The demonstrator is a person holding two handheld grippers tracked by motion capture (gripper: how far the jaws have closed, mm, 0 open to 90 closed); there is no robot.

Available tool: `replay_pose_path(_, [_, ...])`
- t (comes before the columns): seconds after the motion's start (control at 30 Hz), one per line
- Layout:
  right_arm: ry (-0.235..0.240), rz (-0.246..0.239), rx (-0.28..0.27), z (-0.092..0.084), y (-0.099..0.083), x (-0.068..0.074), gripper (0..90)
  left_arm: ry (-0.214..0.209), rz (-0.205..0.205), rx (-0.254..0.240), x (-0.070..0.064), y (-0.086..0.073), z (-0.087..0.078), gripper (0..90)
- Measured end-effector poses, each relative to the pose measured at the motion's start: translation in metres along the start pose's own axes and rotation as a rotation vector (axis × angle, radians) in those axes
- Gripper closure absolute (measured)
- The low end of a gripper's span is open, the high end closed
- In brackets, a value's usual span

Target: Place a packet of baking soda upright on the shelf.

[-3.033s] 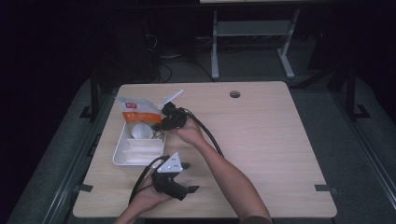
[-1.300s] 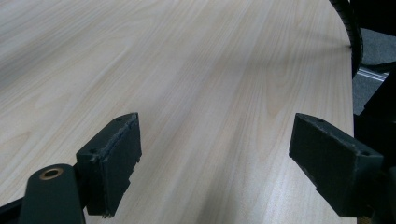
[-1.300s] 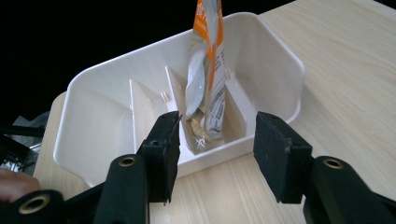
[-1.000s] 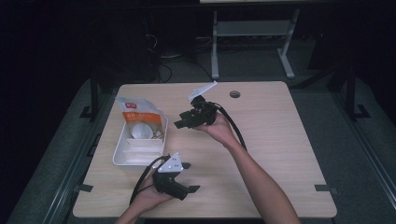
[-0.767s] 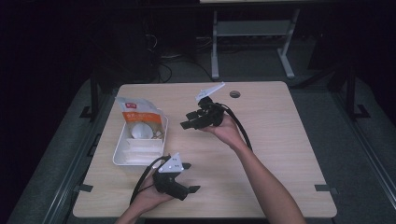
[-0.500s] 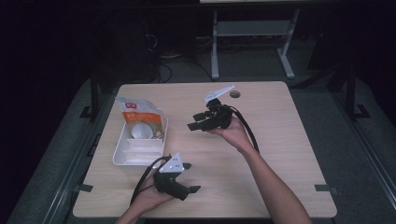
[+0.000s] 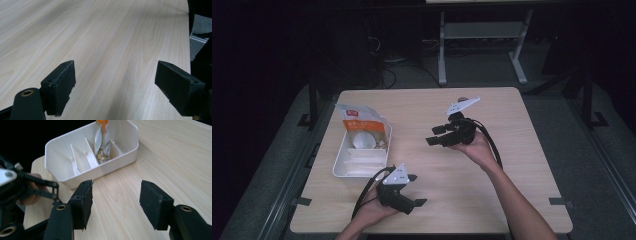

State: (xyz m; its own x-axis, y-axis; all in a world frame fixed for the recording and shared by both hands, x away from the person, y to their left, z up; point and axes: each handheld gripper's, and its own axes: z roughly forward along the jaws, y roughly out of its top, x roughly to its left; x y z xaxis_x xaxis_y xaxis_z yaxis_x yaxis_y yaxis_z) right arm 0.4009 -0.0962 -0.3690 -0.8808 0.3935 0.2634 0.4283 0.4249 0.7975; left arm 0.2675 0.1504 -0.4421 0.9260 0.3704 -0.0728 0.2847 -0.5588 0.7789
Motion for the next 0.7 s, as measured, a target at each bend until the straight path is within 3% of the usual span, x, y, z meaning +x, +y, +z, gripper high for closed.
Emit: replay_pose_path(0.7, [-0.021, 0.029, 0.000, -0.038, -0.036, 0.005, 40.7, 0.003, -0.007, -0.002, 0.001, 0.000, -0.001, 16.6])
